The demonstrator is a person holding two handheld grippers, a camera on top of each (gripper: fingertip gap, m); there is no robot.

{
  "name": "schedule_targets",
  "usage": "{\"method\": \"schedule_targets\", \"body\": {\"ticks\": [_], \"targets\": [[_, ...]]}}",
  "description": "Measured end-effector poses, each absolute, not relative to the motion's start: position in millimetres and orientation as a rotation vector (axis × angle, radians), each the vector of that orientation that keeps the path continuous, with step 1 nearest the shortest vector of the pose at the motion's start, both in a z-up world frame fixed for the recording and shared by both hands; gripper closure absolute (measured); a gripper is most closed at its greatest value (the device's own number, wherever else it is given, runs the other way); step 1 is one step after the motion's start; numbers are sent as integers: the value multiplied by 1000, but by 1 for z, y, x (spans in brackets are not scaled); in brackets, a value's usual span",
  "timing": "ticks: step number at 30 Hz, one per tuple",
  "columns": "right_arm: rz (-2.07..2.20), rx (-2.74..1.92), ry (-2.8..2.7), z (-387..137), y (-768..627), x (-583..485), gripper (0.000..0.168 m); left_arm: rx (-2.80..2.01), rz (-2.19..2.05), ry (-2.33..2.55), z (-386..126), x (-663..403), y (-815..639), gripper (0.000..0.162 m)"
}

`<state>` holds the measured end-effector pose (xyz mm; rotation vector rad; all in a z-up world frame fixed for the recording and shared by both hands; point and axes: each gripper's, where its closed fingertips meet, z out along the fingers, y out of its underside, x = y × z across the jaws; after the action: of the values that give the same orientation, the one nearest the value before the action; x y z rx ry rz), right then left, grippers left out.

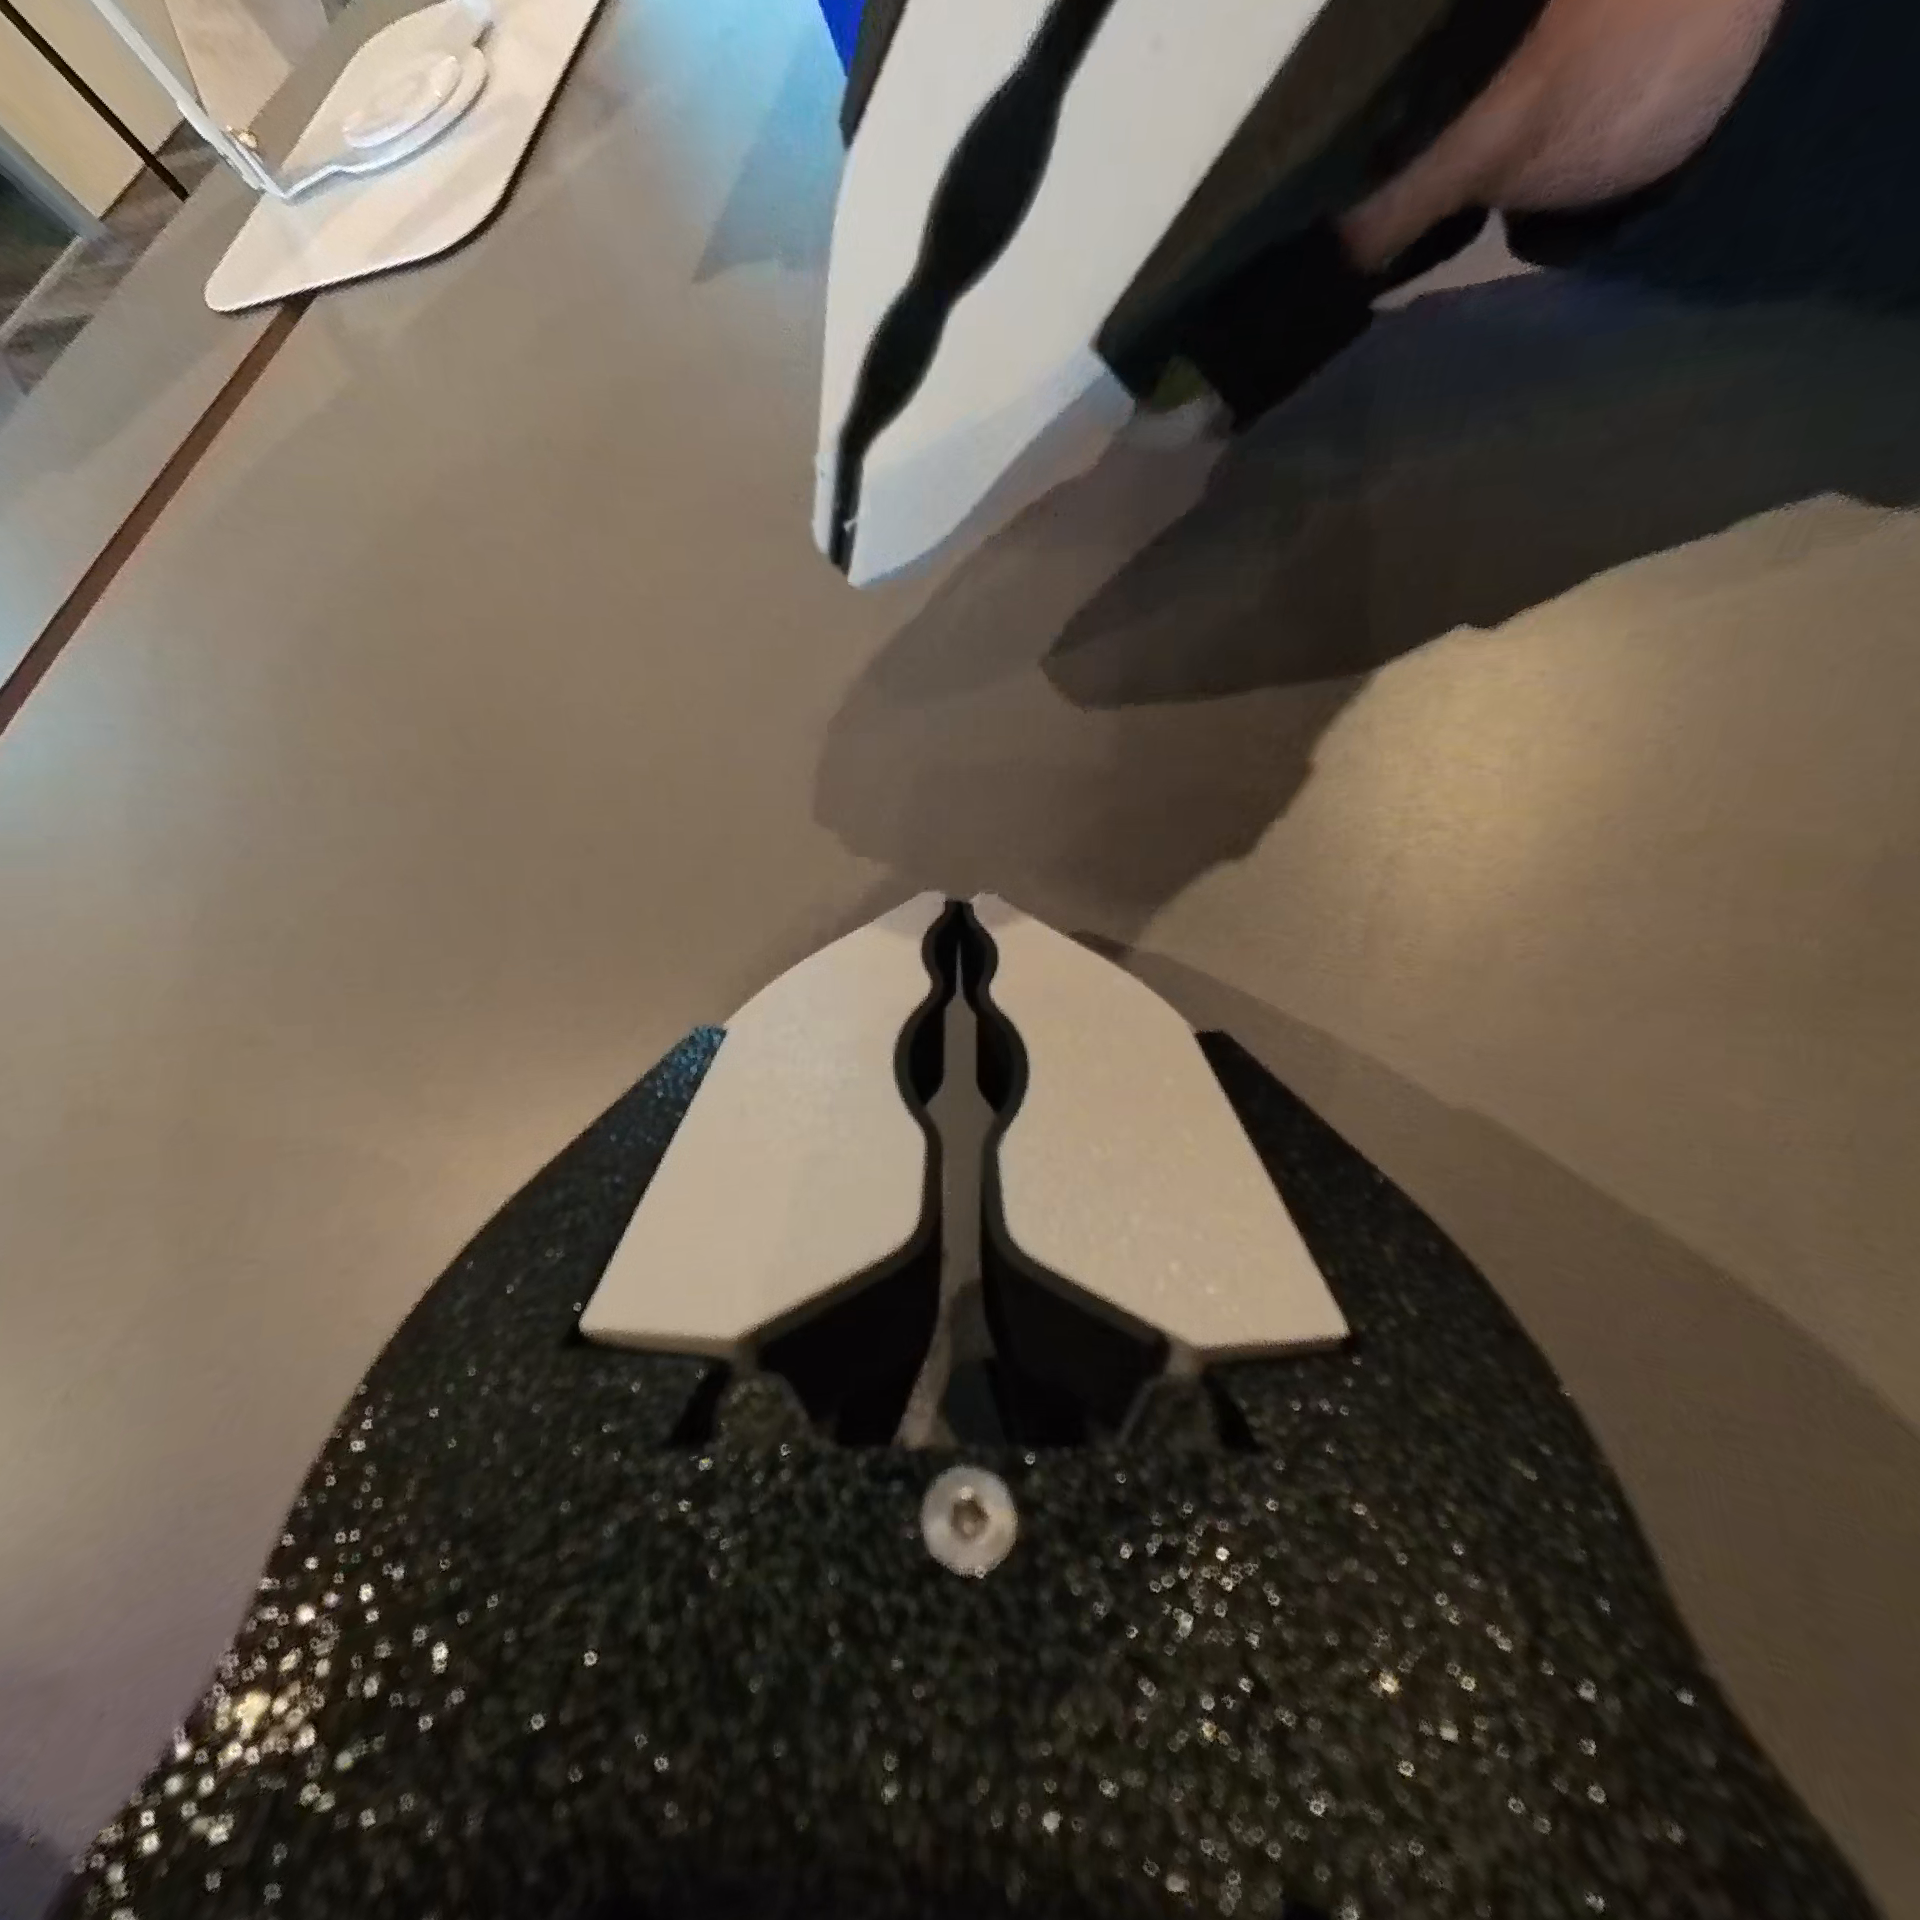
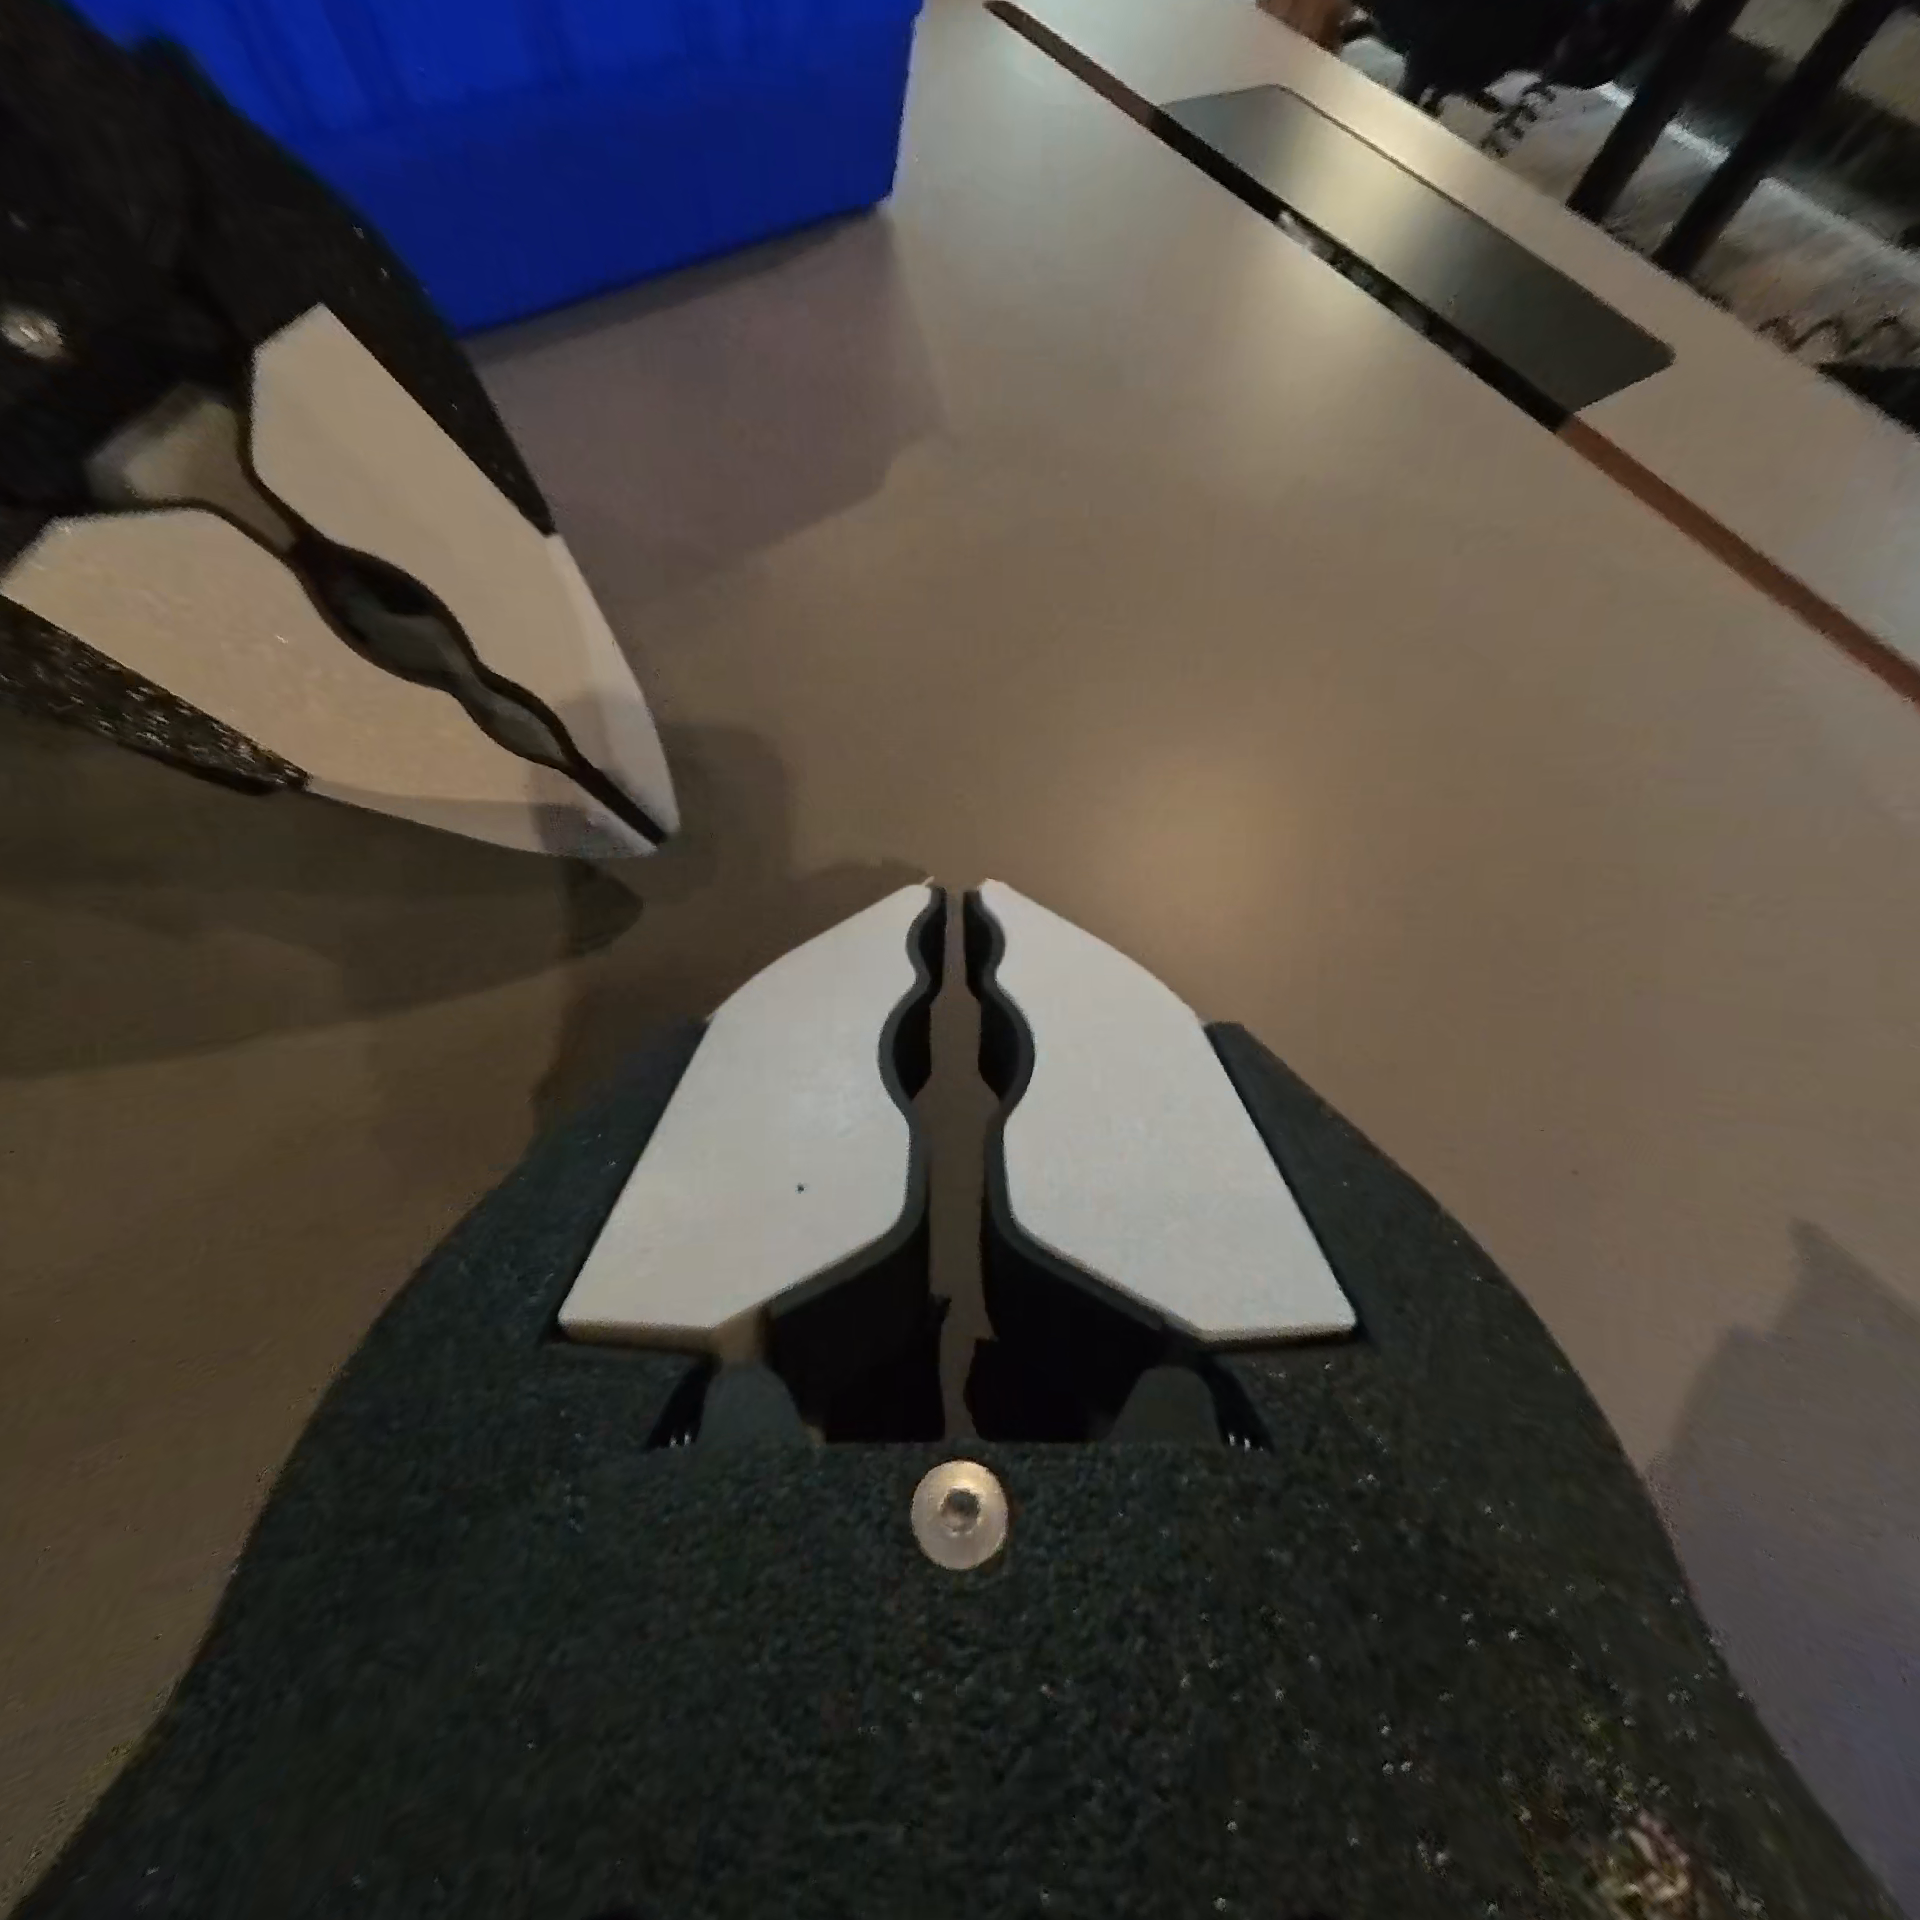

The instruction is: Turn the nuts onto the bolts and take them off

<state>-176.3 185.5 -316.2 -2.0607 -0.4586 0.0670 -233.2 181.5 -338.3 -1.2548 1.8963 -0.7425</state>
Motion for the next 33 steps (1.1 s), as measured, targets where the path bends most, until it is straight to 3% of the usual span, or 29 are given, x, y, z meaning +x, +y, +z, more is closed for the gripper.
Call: {"method": "schedule_targets", "body": {"ticks": [1, 12, 23, 27, 31, 33], "targets": [[46, -2057, -465, -316, 186, -175, 165, -1254, -743, 1897, -338, -233, 181, 162], [-90, -1882, -410, -303, 192, -159, 160, -1206, -746, 1842, -328, -224, 189, 162], [-151, -1840, -460, -302, 191, -162, 161, -1096, -682, 1293, -160, -276, 217, 162], [-146, -1840, -470, -302, 191, -164, 161, -1369, -439, 1046, -140, -344, 293, 162], [-139, -1841, -477, -302, 191, -165, 161, -1822, -400, 822, -188, -405, 358, 121], [-134, -1841, -480, -303, 191, -165, 161, -2047, -363, 733, -227, -431, 379, 115]]}}
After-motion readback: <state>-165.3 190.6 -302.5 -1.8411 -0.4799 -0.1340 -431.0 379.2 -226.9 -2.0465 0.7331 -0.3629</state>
